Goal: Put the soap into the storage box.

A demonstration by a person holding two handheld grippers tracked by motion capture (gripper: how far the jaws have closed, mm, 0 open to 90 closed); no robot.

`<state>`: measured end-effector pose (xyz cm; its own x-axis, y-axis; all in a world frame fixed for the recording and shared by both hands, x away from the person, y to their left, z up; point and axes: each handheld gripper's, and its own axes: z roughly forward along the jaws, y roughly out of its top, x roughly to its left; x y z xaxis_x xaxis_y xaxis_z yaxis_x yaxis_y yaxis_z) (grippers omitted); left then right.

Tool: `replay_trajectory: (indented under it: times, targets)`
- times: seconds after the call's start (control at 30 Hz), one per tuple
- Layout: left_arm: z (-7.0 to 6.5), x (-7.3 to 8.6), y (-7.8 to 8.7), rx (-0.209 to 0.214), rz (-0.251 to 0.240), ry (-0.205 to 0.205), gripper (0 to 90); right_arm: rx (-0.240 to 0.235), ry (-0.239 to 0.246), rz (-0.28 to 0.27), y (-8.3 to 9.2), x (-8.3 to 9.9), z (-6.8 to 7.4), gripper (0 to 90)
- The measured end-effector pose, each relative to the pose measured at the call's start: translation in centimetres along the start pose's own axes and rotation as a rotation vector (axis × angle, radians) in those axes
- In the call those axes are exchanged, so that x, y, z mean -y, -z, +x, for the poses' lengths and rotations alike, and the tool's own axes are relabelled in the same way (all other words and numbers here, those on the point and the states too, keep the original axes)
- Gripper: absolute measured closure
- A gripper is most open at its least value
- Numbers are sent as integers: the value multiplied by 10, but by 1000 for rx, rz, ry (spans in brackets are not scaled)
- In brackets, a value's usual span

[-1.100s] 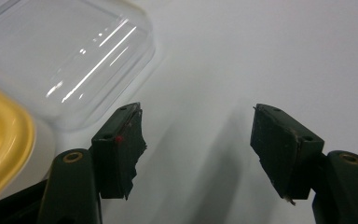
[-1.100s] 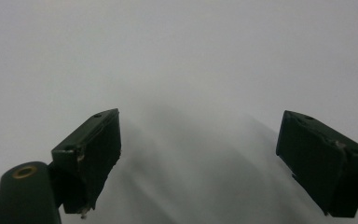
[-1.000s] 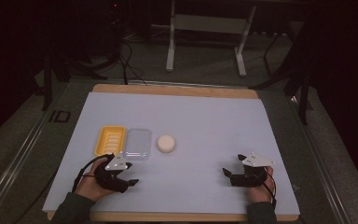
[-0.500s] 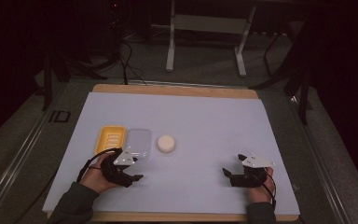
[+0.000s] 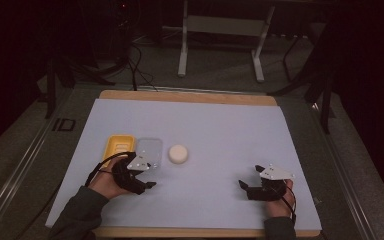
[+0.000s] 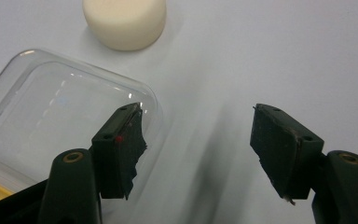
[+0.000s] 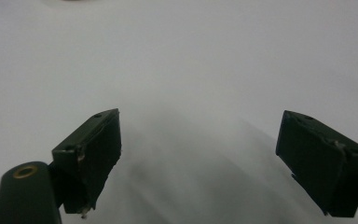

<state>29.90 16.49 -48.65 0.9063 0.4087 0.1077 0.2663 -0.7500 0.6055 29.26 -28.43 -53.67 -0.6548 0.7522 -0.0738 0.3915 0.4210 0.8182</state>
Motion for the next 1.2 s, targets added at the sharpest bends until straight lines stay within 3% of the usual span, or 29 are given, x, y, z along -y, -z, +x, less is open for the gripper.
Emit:
replay_trajectory:
  times: [1.2]
  targets:
    - [28,-27,3,-3,65,-31,357,1,0,-5,0,0,0,139]
